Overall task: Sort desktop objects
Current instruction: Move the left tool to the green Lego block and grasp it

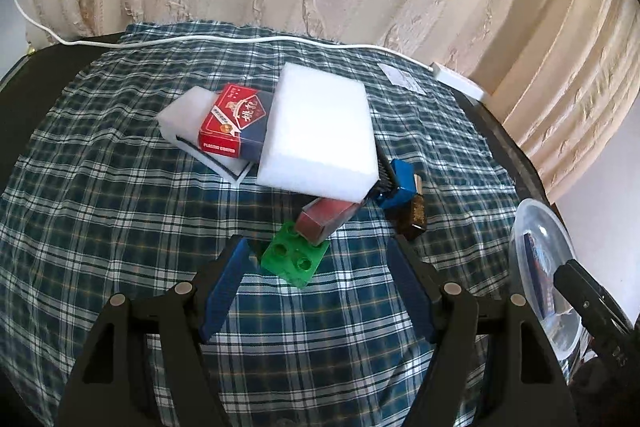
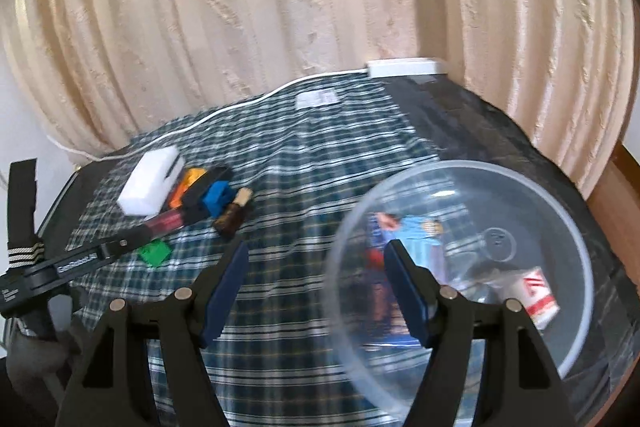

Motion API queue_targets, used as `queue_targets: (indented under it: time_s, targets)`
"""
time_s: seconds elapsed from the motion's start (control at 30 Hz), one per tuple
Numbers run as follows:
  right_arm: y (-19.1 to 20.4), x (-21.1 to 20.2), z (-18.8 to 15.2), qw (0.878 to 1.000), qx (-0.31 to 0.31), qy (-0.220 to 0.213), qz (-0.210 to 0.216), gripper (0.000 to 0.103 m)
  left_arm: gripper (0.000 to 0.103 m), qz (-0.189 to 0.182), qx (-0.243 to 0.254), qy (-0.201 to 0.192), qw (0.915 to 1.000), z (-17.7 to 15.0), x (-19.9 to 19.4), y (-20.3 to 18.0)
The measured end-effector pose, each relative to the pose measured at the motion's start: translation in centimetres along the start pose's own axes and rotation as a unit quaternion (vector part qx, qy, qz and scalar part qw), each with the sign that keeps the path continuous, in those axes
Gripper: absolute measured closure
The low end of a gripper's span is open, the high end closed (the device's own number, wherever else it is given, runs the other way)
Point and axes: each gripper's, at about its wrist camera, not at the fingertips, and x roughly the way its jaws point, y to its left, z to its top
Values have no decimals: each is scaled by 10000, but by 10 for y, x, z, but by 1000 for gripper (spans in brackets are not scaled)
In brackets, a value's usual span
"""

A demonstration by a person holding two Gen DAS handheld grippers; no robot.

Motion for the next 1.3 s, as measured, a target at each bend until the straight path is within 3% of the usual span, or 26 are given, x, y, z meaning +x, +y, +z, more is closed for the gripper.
queue_targets:
  time_s: [0.47,1.0,1.07,1.17,1.3]
  targets:
    - [31,21,-5,9990,-222,252,282,29,28,17,137,173,9998,-2,20,9]
    - [40,38,-6,9977,-265,488,395,29,29,116,236,222,9994,-1,37,7]
    - [41,40,-5,9975,-269,506,402,29,34,189,296,195,9992,-1,38,5]
    - [42,44,-4,9973,-261,552,418,29,50,355,371,141,9986,-1,40,6]
    - [44,50,-4,9967,-259,625,446,29,62,285,325,90,9990,-3,37,11]
